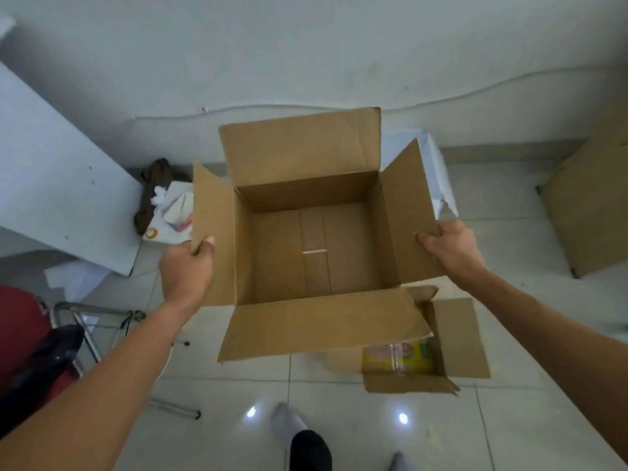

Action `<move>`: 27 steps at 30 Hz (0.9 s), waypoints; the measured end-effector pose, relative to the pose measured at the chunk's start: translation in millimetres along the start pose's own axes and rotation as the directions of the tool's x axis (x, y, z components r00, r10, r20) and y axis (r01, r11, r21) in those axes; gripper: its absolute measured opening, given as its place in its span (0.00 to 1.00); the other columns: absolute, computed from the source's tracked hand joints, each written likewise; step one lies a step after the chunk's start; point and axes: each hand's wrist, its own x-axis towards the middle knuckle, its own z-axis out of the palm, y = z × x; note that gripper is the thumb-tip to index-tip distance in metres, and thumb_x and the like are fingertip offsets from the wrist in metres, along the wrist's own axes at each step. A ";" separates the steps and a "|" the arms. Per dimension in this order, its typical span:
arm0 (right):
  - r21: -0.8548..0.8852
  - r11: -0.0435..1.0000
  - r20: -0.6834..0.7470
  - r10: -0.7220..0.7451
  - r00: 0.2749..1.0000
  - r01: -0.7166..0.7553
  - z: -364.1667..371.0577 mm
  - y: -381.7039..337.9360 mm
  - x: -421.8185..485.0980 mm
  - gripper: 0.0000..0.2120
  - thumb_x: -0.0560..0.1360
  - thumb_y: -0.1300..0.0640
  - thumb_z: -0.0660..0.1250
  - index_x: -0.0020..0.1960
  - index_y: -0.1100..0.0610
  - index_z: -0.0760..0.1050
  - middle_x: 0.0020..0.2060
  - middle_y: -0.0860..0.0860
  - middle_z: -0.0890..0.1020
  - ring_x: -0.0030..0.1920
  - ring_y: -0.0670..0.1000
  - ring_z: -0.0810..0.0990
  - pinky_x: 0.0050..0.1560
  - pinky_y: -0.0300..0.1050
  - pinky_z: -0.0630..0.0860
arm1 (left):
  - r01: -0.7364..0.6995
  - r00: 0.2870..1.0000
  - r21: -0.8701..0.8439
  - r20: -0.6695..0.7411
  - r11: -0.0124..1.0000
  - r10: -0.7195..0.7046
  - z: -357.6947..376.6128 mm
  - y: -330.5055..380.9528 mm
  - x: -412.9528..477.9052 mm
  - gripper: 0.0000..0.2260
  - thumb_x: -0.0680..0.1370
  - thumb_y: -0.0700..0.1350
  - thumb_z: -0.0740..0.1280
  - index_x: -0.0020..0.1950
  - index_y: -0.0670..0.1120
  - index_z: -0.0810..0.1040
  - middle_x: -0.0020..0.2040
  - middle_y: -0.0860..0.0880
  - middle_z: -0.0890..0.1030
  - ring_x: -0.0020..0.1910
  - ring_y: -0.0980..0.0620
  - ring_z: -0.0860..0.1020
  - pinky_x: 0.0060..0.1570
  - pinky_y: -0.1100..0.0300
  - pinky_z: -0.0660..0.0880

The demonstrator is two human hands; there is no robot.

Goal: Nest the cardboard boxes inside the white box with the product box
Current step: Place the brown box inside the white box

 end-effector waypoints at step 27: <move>-0.033 0.999 -0.305 0.004 0.952 -0.015 -96.7 20.8 298.8 0.12 0.76 0.55 0.64 0.48 0.65 0.77 0.47 0.63 0.83 0.47 0.62 0.83 0.51 0.58 0.80 | -0.139 0.989 -0.127 0.023 0.982 0.143 307.5 204.3 154.2 0.21 0.77 0.50 0.65 0.27 0.45 0.62 0.26 0.49 0.68 0.25 0.52 0.66 0.27 0.61 0.62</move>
